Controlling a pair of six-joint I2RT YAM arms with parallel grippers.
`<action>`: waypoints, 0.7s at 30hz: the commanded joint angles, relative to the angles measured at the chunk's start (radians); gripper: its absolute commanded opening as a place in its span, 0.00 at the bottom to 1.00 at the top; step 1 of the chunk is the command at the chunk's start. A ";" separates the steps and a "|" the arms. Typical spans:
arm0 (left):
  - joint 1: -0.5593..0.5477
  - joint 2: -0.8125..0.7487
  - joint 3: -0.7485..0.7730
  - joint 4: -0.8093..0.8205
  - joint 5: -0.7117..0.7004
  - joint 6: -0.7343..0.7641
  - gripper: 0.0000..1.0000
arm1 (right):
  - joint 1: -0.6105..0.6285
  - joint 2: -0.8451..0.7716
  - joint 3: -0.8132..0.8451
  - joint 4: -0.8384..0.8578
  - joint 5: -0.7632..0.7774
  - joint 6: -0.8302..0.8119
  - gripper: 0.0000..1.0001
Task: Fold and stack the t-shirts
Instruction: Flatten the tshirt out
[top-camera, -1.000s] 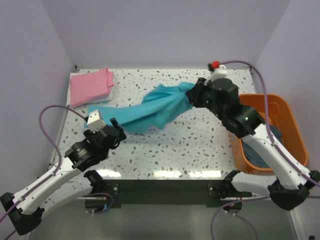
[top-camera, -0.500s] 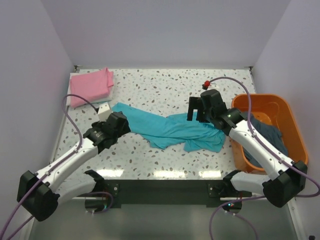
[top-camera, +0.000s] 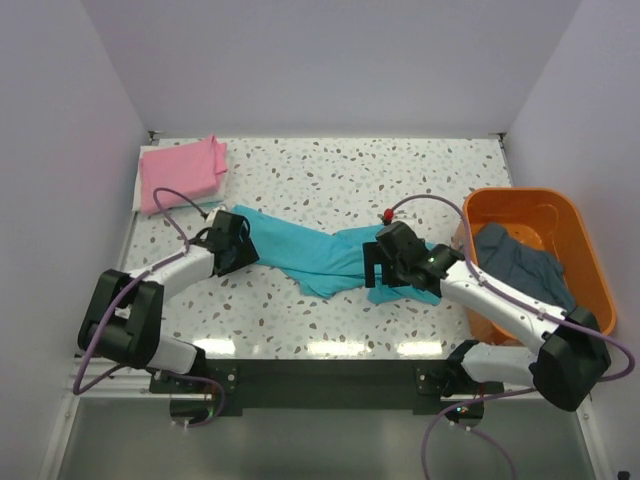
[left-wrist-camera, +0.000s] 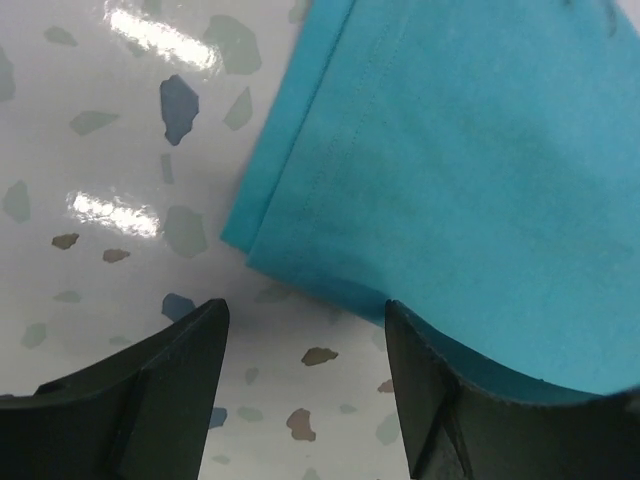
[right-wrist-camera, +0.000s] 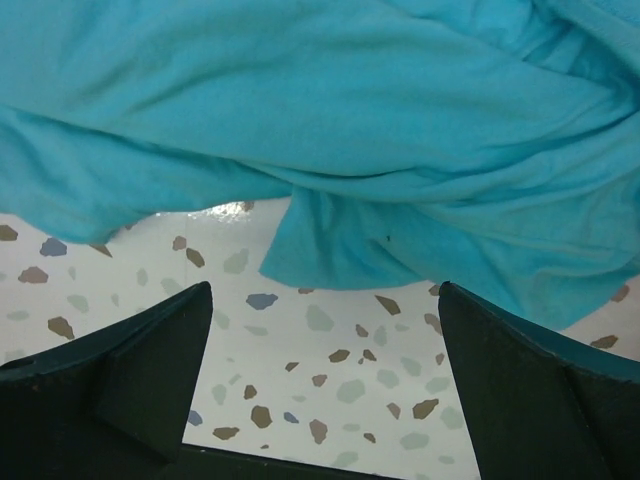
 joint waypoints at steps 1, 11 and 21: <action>0.011 0.035 -0.010 0.104 0.028 0.011 0.68 | 0.028 0.016 -0.038 0.065 0.001 0.062 0.99; 0.020 0.191 0.046 0.117 -0.030 -0.019 0.11 | 0.108 0.187 -0.083 0.189 0.069 0.161 0.97; 0.020 -0.069 0.123 0.018 -0.157 -0.011 0.00 | 0.137 0.140 -0.012 0.016 0.295 0.214 0.00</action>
